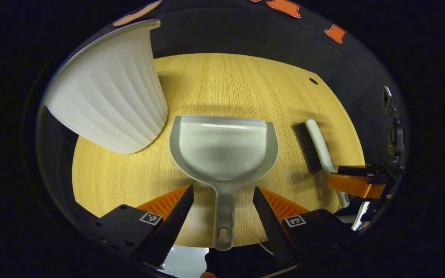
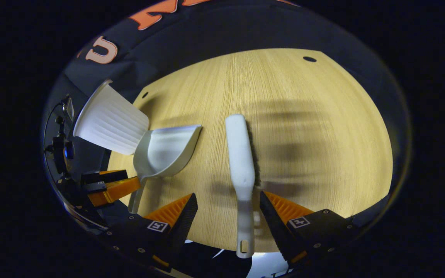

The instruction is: Pick up the small broom and dustpan from the desktop, sweep the trash into the dustpan with the broom, and then empty the trash into the garbage bin.

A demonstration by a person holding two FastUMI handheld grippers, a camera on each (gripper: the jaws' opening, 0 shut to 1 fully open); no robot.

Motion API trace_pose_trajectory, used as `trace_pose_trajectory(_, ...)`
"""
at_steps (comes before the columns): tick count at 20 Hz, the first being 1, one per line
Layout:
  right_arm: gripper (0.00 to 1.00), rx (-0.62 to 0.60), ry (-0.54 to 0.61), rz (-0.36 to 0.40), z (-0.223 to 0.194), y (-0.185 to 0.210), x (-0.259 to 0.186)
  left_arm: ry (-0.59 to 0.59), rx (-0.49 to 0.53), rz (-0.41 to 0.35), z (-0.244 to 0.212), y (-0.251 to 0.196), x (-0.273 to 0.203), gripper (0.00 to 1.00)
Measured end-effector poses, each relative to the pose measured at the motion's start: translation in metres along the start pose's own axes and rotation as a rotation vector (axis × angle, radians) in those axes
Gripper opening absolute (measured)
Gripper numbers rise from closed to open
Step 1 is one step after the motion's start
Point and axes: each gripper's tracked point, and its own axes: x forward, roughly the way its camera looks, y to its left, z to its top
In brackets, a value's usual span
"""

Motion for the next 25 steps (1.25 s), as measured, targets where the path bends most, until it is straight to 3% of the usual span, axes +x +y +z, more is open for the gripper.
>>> trace_pose_trajectory(2, 0.97, 0.022, -0.113, 0.023, 0.025, 0.015, -0.03, -0.096, 0.005, 0.015, 0.002, -0.005, -0.018, 0.99)
trace_pose_trajectory(6, 0.97, 0.006, -0.398, 0.023, 0.081, 0.047, -0.117, -0.397, -0.025, 0.011, 0.034, -0.013, -0.084, 0.98)
trace_pose_trajectory(10, 0.97, -0.097, -0.772, -0.02, 0.133, 0.089, -0.226, -0.8, -0.014, 0.05, 0.042, -0.019, -0.148, 0.98)
trace_pose_trajectory(13, 0.96, -0.185, -0.963, -0.103, 0.141, 0.107, -0.28, -1.04, 0.016, 0.095, 0.045, -0.022, -0.152, 0.96)
trace_pose_trajectory(18, 0.96, -0.126, -1.034, -0.07, 0.119, 0.099, -0.305, -1.107, -0.005, 0.093, 0.048, -0.019, -0.168, 0.95)
trace_pose_trajectory(25, 0.96, -0.092, -1.066, -0.09, 0.125, 0.097, -0.304, -1.129, 0.025, 0.189, 0.045, -0.014, -0.178, 0.95)
